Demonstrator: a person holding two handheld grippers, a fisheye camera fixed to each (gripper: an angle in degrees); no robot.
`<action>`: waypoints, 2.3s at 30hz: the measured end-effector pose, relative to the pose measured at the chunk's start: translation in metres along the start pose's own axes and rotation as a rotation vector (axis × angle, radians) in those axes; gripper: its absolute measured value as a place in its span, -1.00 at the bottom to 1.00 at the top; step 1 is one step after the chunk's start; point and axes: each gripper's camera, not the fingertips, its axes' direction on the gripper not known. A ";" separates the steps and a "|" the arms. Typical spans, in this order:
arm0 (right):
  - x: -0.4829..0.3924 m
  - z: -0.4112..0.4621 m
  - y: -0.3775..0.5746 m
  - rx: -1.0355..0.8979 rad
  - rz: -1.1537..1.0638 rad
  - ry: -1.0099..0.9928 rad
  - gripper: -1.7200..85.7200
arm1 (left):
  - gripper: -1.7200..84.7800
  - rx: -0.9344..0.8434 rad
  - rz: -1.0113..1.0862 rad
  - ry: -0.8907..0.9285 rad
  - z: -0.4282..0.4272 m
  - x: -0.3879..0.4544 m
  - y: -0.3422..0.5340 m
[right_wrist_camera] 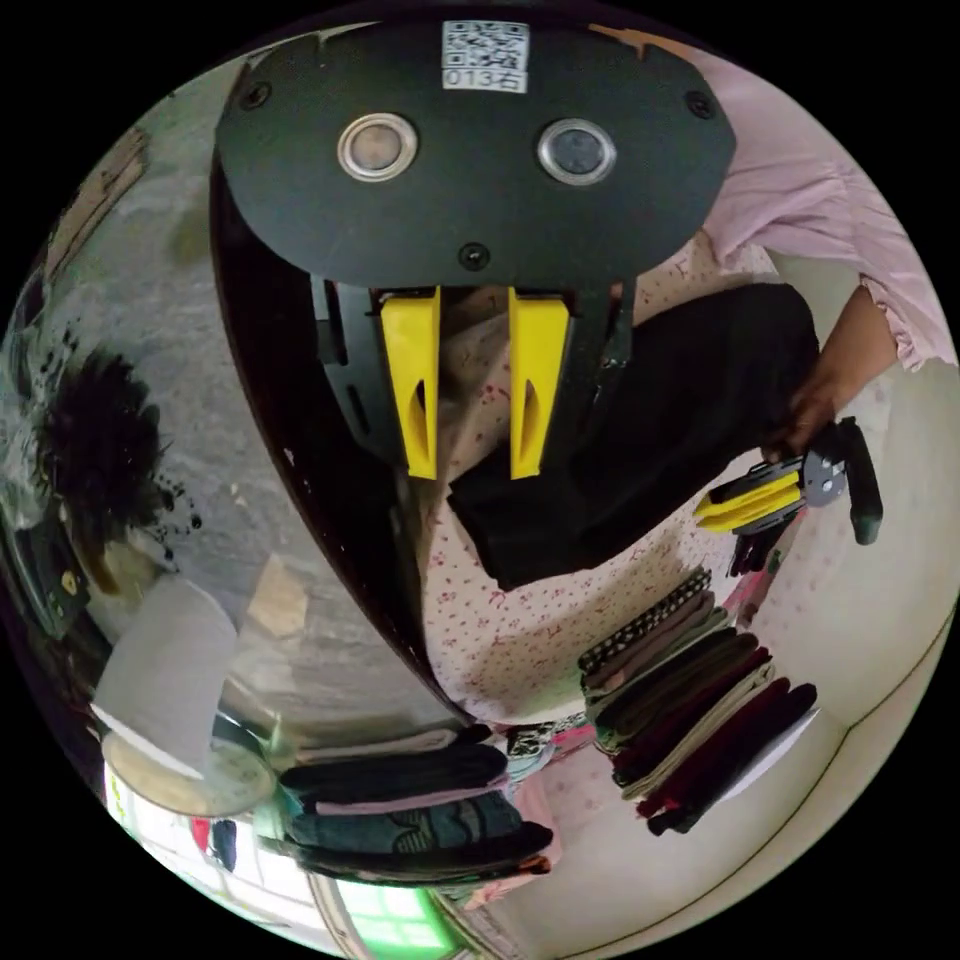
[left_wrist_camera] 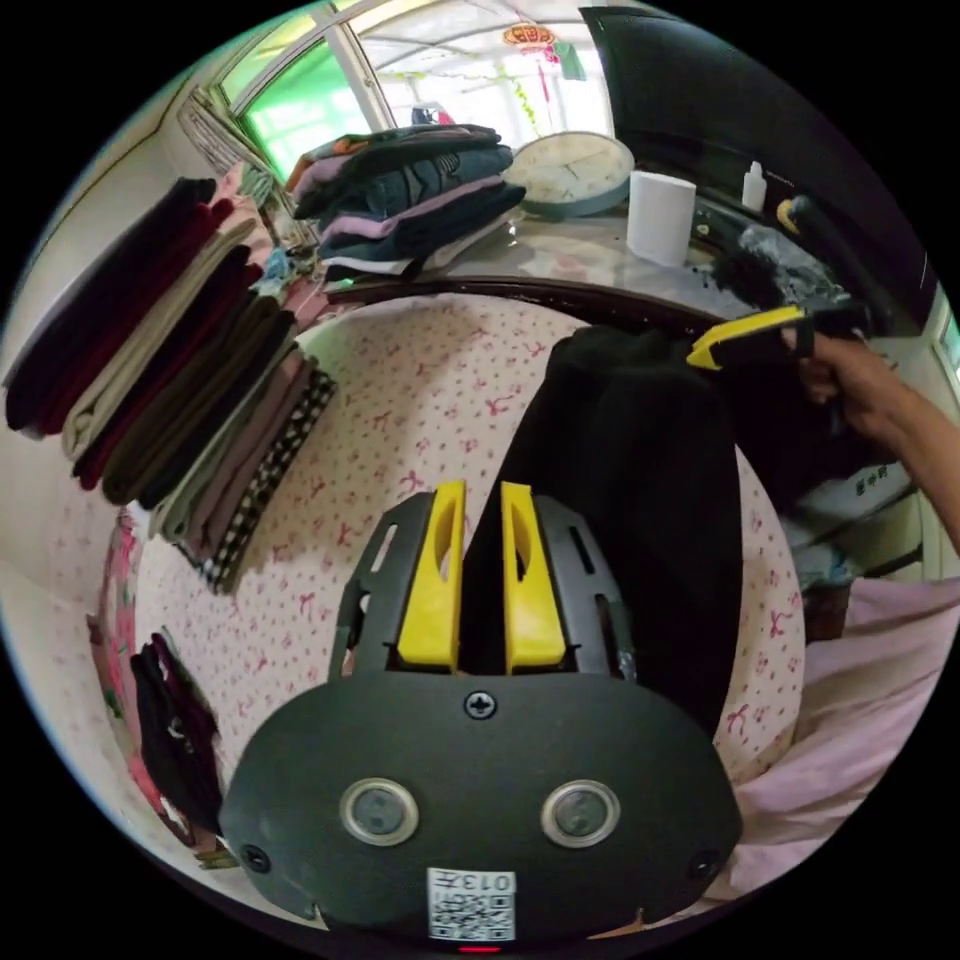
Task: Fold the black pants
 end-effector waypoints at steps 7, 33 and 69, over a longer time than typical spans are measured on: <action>-0.023 -0.001 -0.009 -0.026 -0.172 0.020 -0.90 | -0.93 -0.163 0.067 0.110 0.052 -0.009 -0.028; 0.005 0.049 -0.018 -0.091 -0.183 -0.054 -0.71 | -0.72 -0.136 0.118 0.348 0.109 -0.049 -0.105; -0.207 -0.027 0.045 0.114 -0.738 -0.564 -0.91 | -0.85 0.352 0.094 0.491 -0.198 -0.201 0.087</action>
